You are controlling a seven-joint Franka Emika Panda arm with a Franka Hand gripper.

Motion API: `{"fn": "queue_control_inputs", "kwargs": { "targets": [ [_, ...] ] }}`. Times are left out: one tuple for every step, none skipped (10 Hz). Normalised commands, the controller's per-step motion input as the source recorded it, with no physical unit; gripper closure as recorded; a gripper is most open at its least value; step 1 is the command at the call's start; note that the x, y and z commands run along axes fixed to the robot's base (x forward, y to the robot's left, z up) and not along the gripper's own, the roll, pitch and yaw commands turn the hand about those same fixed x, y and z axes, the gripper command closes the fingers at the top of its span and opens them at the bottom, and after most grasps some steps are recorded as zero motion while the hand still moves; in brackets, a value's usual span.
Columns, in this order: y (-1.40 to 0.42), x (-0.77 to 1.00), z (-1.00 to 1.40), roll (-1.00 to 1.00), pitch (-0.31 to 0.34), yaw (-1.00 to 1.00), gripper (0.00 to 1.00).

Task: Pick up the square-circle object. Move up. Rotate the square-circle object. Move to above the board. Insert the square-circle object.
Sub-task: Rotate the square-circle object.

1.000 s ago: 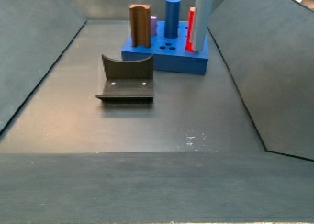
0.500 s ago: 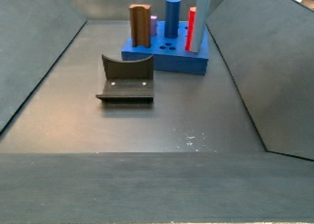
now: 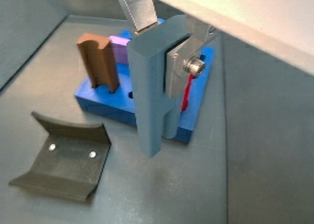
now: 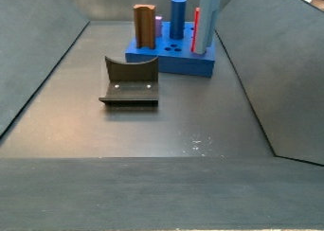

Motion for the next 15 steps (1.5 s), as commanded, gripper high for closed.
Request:
{"fn": "queue_control_inputs", "kwargs": {
  "targets": [
    [-0.05,0.0,0.0,0.0,0.012,-1.0,1.0],
    [-0.03,0.0,0.0,0.0,0.012,-1.0,1.0],
    [-0.01,0.0,0.0,0.0,0.013,-1.0,1.0],
    [-0.01,0.0,0.0,0.0,0.013,-1.0,1.0],
    [0.0,0.0,0.0,0.0,0.014,-1.0,1.0],
    [0.0,0.0,0.0,0.0,0.014,-1.0,1.0],
    [0.0,0.0,0.0,0.0,0.015,-1.0,1.0],
    [0.0,0.0,0.0,0.0,0.015,-1.0,1.0],
    [0.0,0.0,0.0,0.0,0.016,-1.0,1.0],
    [0.0,0.0,0.0,0.0,0.017,-1.0,1.0],
    [0.0,0.0,0.0,0.0,0.019,-1.0,1.0],
    [0.0,0.0,0.0,0.0,0.019,-1.0,1.0],
    [0.0,0.0,0.0,0.0,0.021,-1.0,1.0],
    [0.01,0.0,0.0,0.0,0.023,-1.0,1.0],
    [0.01,0.0,0.01,0.0,0.024,-1.0,1.0]
  ]
}}
